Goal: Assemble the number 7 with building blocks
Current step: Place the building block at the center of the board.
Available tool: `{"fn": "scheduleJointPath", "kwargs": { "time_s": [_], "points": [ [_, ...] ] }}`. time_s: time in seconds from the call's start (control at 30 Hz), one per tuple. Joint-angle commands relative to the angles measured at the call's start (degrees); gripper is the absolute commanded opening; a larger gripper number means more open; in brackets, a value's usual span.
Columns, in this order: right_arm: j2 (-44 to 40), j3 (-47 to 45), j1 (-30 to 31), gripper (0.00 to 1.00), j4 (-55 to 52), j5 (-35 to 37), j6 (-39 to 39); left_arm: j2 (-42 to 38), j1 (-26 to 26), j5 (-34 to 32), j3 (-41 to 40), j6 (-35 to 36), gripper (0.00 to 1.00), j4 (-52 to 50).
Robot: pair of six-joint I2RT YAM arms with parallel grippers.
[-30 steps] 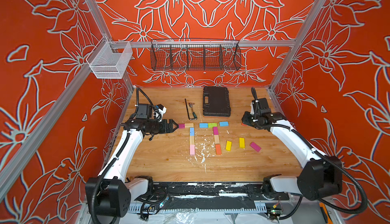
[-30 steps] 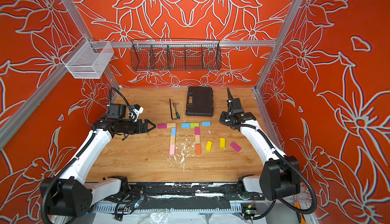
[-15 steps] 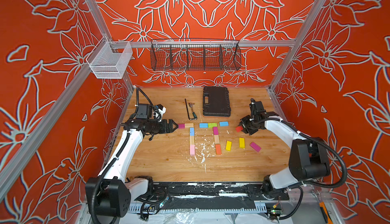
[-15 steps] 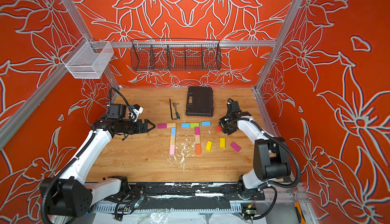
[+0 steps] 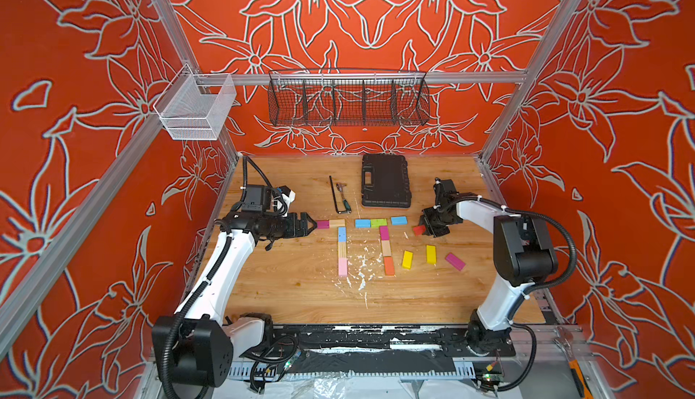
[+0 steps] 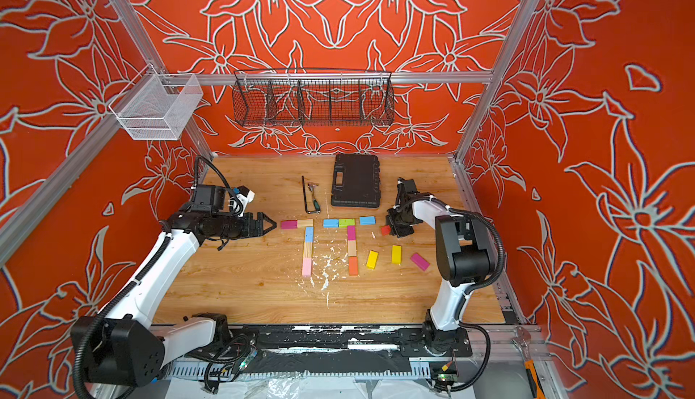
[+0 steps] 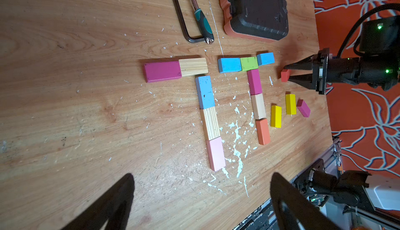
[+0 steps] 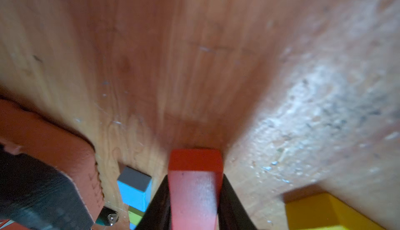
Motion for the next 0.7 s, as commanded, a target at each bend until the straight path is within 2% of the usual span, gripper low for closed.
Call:
{"fn": "scheduleJointPath", "kwargs": {
  "time_s": [0.0,0.23,0.67],
  "points": [
    [2.81,2.58,0.44,0.09,-0.32,0.71,2.39,-0.20,0.34,-0.11,-0.45,0.51,0.95,-0.99],
    [6.98,5.89,0.75,0.13,0.03,0.80,3.56,0.38,0.34,-0.74,-0.28,0.55,0.95,-1.23],
    [9.74,7.71,1.83,0.19,0.56,1.47,5.17,0.40,0.36,-1.17,-0.01,0.46,0.95,-1.42]
  ]
}}
